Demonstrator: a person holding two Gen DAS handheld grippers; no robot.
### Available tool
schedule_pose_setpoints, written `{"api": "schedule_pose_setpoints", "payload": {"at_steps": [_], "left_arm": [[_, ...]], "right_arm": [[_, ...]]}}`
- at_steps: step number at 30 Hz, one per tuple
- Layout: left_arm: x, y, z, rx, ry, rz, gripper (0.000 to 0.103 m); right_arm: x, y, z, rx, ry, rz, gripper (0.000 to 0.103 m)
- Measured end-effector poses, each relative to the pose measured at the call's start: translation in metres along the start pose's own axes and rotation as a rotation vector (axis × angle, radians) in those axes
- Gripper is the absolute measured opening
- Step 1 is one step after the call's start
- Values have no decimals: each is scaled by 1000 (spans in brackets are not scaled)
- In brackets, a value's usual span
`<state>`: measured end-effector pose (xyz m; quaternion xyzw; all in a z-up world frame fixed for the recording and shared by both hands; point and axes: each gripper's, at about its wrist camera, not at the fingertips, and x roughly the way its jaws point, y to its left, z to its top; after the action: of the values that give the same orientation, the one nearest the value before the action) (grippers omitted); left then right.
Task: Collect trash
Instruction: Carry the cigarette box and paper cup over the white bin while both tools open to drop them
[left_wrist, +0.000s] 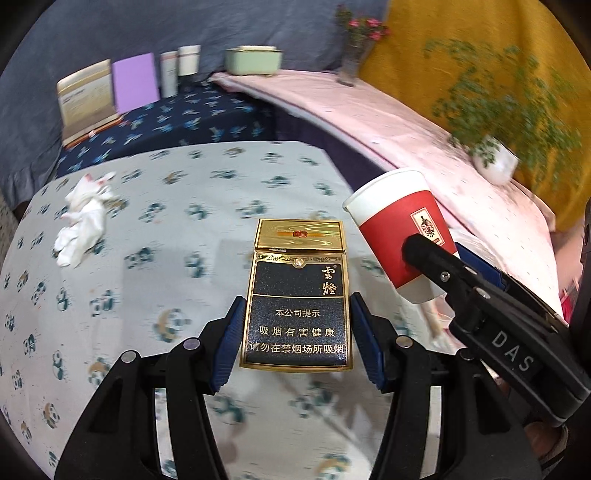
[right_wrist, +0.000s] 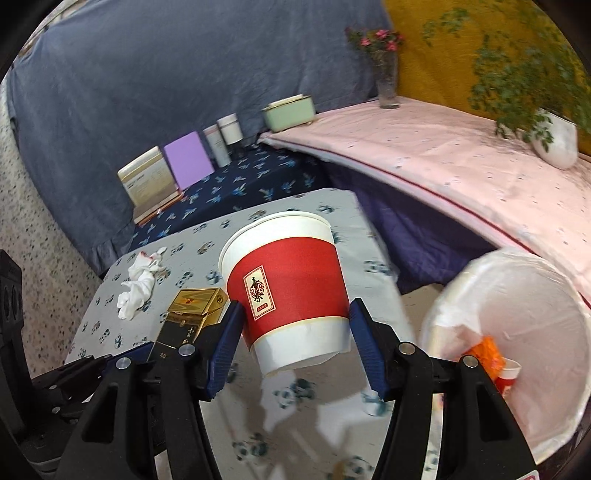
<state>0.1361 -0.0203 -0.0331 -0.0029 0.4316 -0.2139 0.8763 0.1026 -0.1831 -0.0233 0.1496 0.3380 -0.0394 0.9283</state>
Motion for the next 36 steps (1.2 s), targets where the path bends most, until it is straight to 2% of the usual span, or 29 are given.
{"api": "schedule_pose_setpoints", "payload": {"at_steps": [12,19,29,31,33,36], "left_arm": [[6,-100,-7,148,18,-103,54],[20,-148,-16,233,51,-158,54],[43,-182,-24,281,95,-202,54],[46,-184,-24,277,99,-204,56],[49,-184,-25,271,98,-195,64],[51,-182,-26,270,95,-180,67]], "right_arm": [[-57,-97,-17,132,-64,-117,57],[-74,-144,-29,205,-74,-181,57],[-81,-181,-41,258,-73,-226,57],[-81,-185,-43,263,-74,-229,57],[-80,-187,-44,267,-73,-231,57],[-78,-188,-43,268,-70,-232,58]]}}
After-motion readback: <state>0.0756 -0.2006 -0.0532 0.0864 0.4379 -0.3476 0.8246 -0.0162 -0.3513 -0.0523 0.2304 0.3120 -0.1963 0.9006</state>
